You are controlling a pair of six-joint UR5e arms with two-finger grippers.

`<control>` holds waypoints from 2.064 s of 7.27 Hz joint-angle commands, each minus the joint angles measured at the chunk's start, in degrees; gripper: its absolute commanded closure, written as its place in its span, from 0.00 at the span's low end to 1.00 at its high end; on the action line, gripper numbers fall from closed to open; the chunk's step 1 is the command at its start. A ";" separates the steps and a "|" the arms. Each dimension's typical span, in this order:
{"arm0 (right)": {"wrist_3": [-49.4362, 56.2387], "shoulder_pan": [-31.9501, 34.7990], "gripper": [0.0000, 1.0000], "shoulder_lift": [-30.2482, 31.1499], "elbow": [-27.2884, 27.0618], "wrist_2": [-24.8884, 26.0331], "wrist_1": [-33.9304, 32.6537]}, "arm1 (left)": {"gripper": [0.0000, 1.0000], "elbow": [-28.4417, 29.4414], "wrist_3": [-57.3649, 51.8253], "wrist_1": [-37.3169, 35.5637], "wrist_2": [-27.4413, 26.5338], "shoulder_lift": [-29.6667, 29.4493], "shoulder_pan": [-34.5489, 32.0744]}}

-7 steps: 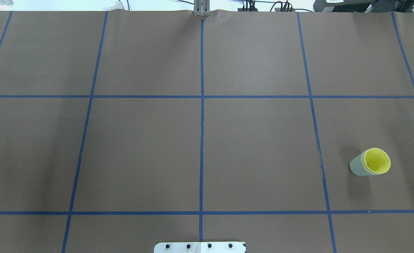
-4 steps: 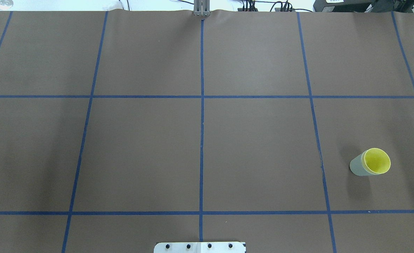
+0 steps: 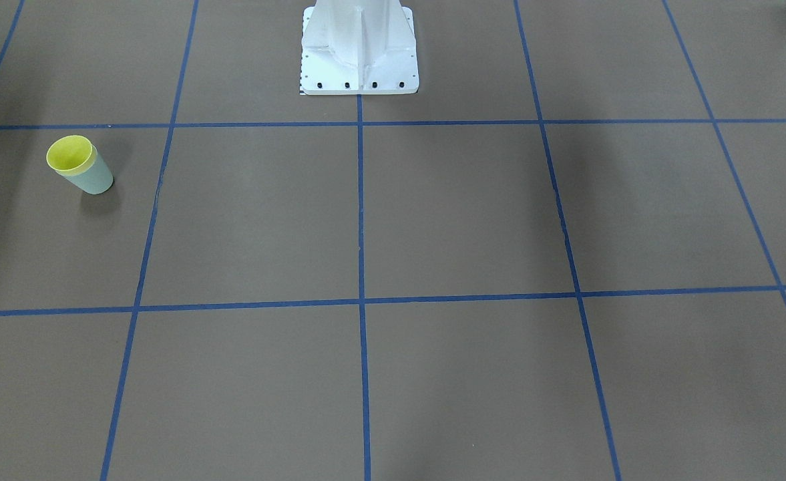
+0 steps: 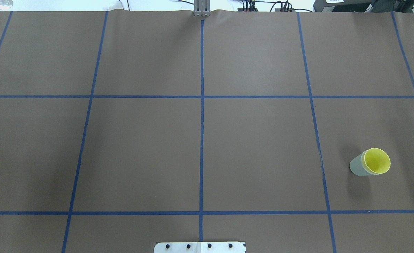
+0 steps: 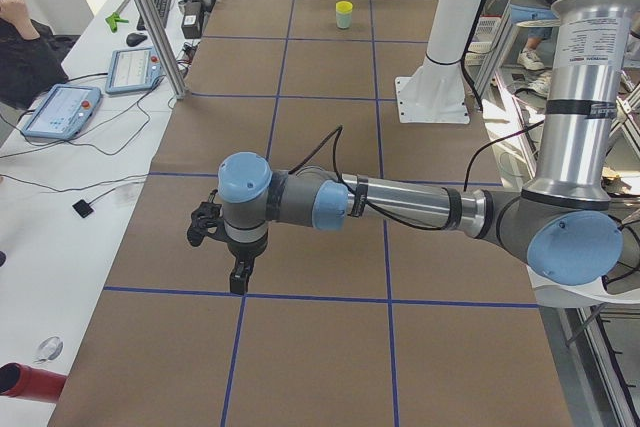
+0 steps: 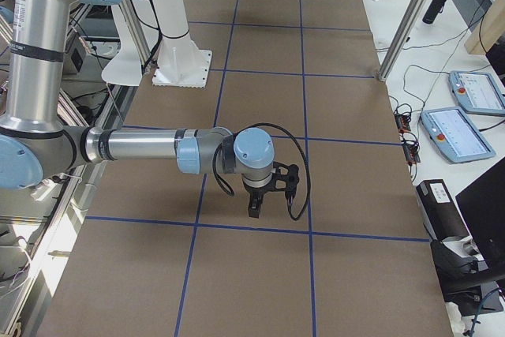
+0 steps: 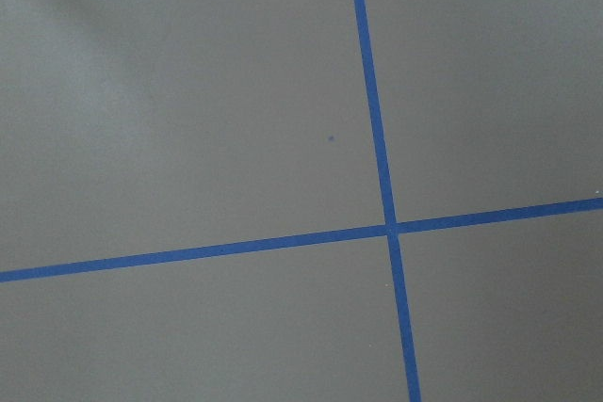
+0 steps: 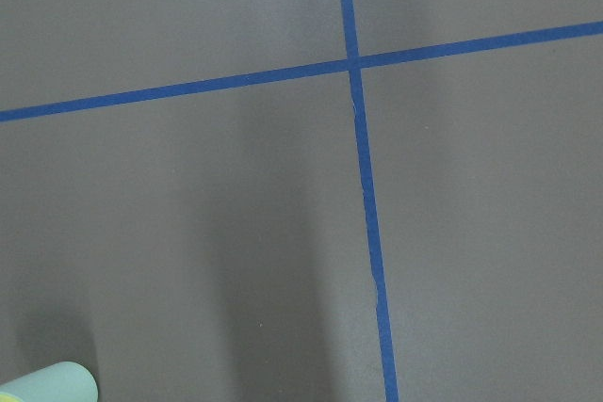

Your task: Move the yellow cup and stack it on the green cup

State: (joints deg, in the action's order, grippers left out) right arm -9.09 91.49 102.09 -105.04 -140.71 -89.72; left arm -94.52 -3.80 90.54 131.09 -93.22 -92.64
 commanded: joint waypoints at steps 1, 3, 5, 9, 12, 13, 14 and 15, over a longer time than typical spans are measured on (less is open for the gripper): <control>-0.23 0.00 0.00 -0.05 4.11 0.18 4.95 | 0.00 0.56 -0.24 -0.19 -0.31 0.23 1.84; -0.76 0.00 0.00 -0.05 4.76 -0.26 7.10 | 0.00 0.65 -0.33 -0.19 -0.40 -0.03 1.85; -1.45 0.00 0.00 0.47 0.74 0.35 6.49 | 0.00 0.66 -0.42 -0.45 -0.57 0.40 1.85; -3.48 -1.84 0.00 2.32 -3.07 3.08 6.23 | 0.00 -2.07 -0.42 -0.54 -0.84 3.39 1.76; -3.39 -3.69 0.00 2.67 -2.54 7.31 6.40 | 0.00 -2.42 -0.42 -0.54 -0.31 3.92 1.76; -3.48 -3.69 0.00 2.76 -2.54 6.43 6.57 | 0.00 -2.51 -0.42 -0.54 -0.22 4.27 1.76; -3.48 -3.69 0.00 2.76 -2.54 5.90 6.84 | 0.00 -2.51 -0.42 -0.54 -0.22 4.27 1.76; -3.48 -3.69 0.00 2.76 -2.54 5.72 6.93 | 0.00 -2.51 -0.42 -0.54 -0.14 4.27 1.76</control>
State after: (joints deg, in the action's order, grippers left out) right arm -12.56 87.84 104.83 -107.61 -134.59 -82.98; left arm -97.00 -4.22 90.00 130.86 -89.01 -90.88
